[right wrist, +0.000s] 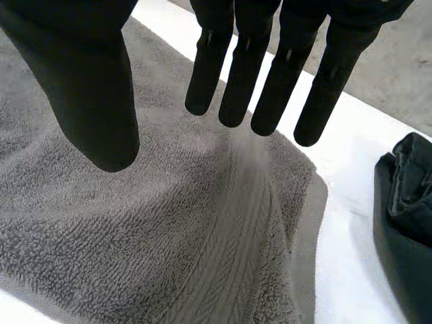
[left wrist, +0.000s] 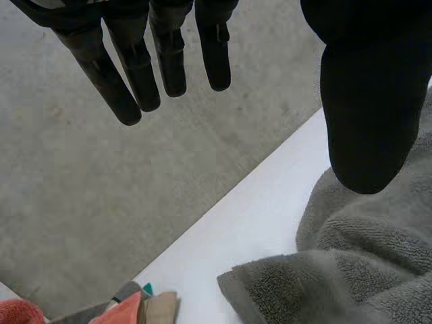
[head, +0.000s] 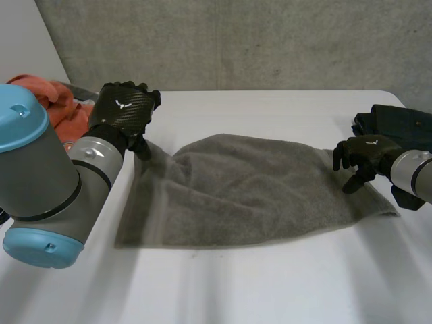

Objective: Fold the laundry.

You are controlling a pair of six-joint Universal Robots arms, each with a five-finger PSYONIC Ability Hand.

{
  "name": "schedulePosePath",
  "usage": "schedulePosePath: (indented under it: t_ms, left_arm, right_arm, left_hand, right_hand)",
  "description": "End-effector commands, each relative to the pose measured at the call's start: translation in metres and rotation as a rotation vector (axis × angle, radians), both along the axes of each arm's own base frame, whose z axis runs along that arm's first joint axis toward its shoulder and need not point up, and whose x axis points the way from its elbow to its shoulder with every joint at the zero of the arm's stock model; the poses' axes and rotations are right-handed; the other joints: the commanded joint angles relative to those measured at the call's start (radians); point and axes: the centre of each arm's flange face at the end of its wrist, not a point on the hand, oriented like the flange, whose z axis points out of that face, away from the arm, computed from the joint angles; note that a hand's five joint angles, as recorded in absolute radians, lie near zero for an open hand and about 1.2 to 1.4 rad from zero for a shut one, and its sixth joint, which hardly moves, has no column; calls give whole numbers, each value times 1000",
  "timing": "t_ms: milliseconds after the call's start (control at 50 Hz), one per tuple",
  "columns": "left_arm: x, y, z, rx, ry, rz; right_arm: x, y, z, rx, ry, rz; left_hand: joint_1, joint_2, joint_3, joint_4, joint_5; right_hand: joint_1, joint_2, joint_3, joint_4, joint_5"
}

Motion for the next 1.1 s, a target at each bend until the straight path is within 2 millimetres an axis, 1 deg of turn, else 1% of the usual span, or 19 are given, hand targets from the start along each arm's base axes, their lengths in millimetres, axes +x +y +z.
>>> schedulePosePath:
  t_ms: [20, 120, 180, 200, 240, 260, 280, 320, 340, 380, 420, 480, 500, 600, 720, 780, 880, 940, 1100]
  left_arm:
    - [1, 5, -4, 19, -23, -3]
    - [0, 11, -9, 60, -52, -39]
    - [1, 14, -12, 85, -66, -50]
    - [2, 17, -14, 106, -80, -55]
    - [4, 20, -18, 138, -104, -55]
    - [5, 23, -21, 162, -123, -54]
    - [9, 30, -29, 219, -176, -56]
    - [14, 39, -37, 288, -235, -57]
    - [17, 43, -40, 318, -260, -57]
    - [26, 55, -51, 416, -324, -54]
    - [30, 58, -59, 455, -340, -53]
    - [31, 48, -79, 449, -334, -50]
    - [31, 44, -85, 440, -334, -50]
    - [32, 34, -107, 392, -382, -49]
    - [27, 28, -116, 342, -396, -52]
    - [25, 29, -120, 345, -402, -56]
    - [24, 30, -135, 375, -427, -65]
    - [23, 30, -139, 379, -439, -64]
    - [20, 19, -143, 333, -445, -43]
  right_arm:
    - [1, 2, 5, -23, 10, 24]
    - [0, 2, 6, -25, 17, 26]
    - [-3, 1, 7, -21, 21, 16]
    - [-5, 1, 11, -28, 25, 14]
    - [-7, 2, 16, -36, 28, 11]
    - [-8, 3, 19, -42, 33, 11]
    - [-11, 3, 24, -53, 51, 7]
    - [-14, 5, 25, -53, 77, 17]
    - [-15, 7, 25, -49, 93, 26]
    - [-21, 11, 20, -33, 143, 42]
    - [-24, 14, 16, -21, 177, 58]
    - [-27, 20, 4, -11, 233, 101]
    - [-31, 19, 0, -16, 254, 109]
    - [-38, 17, -13, -14, 260, 101]
    - [-40, 17, -21, -12, 220, 69]
    - [-39, 18, -22, -12, 207, 66]
    - [-38, 18, -23, -20, 190, 62]
    - [-38, 18, -23, -21, 184, 61]
    - [-36, 20, -25, -16, 181, 66]
  left_hand:
    - [-223, -216, -216, -210, -199]
    - [-223, -216, -216, -210, -199]
    - [-223, -216, -216, -210, -199]
    - [-223, -216, -216, -210, -199]
    - [-187, -180, -180, -175, -163]
    - [-149, -142, -142, -137, -125]
    - [-105, -98, -98, -93, -81]
    - [-82, -74, -74, -69, -57]
    - [-70, -63, -62, -57, -46]
    - [-8, -1, -1, 4, 16]
    - [7, 14, 14, 19, 31]
    - [7, 14, 14, 19, 31]
    - [7, 14, 14, 19, 31]
    - [-17, -10, -9, -4, 7]
    - [-20, -13, -12, -7, 4]
    - [-20, -13, -12, -7, 4]
    - [-29, -21, -21, -16, -4]
    - [-32, -24, -24, -19, -7]
    - [-20, -13, -12, -7, 4]
  right_hand:
    - [178, 175, 176, 189, 208]
    - [157, 155, 155, 168, 187]
    - [34, 32, 32, 45, 64]
    - [-33, -36, -35, -22, -3]
    - [-89, -92, -91, -78, -59]
    - [-136, -139, -138, -125, -106]
    - [-203, -206, -205, -192, -173]
    - [-210, -212, -212, -199, -180]
    - [-213, -215, -215, -202, -183]
    - [-213, -215, -215, -202, -183]
    - [-213, -215, -215, -202, -183]
    - [-213, -215, -215, -202, -183]
    - [-213, -215, -215, -202, -183]
    - [-204, -207, -206, -193, -174]
    - [-192, -195, -194, -181, -162]
    - [-195, -198, -197, -184, -165]
    - [-192, -195, -194, -181, -162]
    - [-186, -189, -188, -175, -156]
    - [-174, -177, -177, -163, -145]
